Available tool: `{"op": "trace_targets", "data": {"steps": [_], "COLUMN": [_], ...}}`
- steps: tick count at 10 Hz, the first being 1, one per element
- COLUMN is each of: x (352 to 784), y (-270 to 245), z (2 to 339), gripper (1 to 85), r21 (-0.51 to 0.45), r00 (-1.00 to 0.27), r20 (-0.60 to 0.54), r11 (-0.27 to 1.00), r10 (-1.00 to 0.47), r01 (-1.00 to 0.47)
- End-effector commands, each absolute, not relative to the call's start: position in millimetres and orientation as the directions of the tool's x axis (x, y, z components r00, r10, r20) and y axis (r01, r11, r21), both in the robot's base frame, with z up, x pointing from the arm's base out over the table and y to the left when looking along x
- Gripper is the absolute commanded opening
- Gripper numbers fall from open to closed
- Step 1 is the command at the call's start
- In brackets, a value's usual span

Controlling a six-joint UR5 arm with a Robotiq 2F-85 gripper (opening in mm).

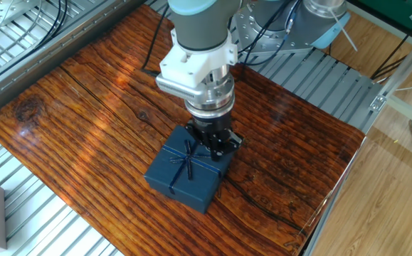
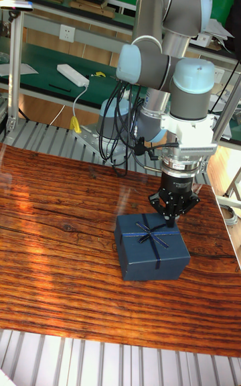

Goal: Cover the box

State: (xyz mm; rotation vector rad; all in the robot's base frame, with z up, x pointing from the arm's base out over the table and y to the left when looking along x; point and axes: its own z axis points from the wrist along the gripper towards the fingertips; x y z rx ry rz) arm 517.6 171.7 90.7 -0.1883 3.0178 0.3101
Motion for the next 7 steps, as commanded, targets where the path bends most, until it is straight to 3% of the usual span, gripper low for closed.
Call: {"op": "trace_targets", "data": {"steps": [1,7], "x": [524.6,532.3], "y": [178.8,173.7], "z": [87.4,78.6], "gripper": [1.0,1.0], "r21": [0.199,0.168], "r00": [-0.987,-0.984], "r20": [-0.127,-0.144], "r11": [0.973,0.978], "r10": [-0.095,-0.102], "r01": [-0.119,-0.126]}}
